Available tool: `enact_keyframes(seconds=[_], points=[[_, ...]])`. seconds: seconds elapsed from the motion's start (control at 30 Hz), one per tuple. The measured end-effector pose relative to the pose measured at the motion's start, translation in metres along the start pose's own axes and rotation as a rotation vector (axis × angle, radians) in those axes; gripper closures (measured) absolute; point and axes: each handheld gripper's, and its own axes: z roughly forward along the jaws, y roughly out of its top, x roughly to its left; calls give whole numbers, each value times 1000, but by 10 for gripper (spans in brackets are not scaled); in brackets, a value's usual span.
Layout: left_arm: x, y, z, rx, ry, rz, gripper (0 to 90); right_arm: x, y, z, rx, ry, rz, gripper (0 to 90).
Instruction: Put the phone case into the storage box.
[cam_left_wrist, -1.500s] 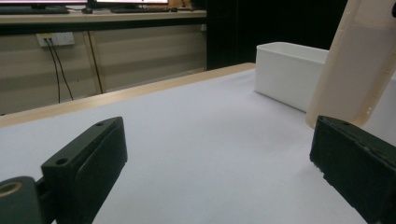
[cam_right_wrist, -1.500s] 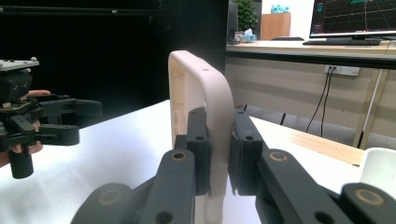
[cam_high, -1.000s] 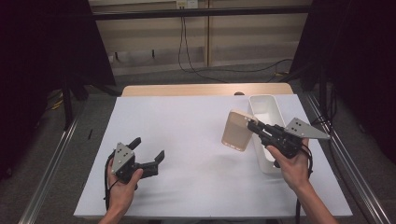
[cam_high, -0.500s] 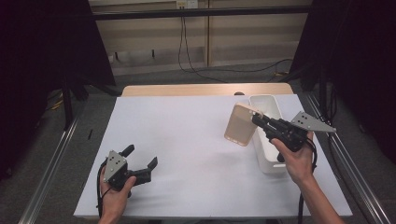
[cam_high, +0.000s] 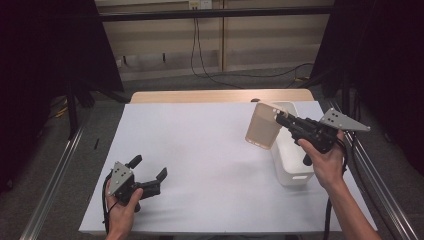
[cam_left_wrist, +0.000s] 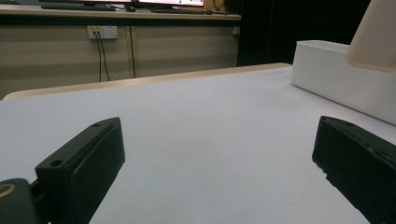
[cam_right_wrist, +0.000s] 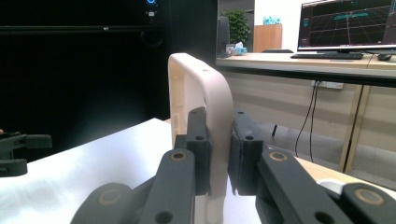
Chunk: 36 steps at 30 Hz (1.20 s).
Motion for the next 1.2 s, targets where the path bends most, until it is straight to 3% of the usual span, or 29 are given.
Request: enact_keyframes(seconds=[0.37,0.7,1.1,1.2], points=[[1,1,-1,-3,0,-7,25,-15,25,-8,-17,-39,-29,809],[1,1,2,2,-9,-22,25,-35,36,-19,-11,-86,-51,809],[1,6,-1,4,-11,0,25,-62,29,-24,6,-128,-49,809],[0,7,1,-1,-18,-13,22,-68,26,-23,10,-130,-46,809]])
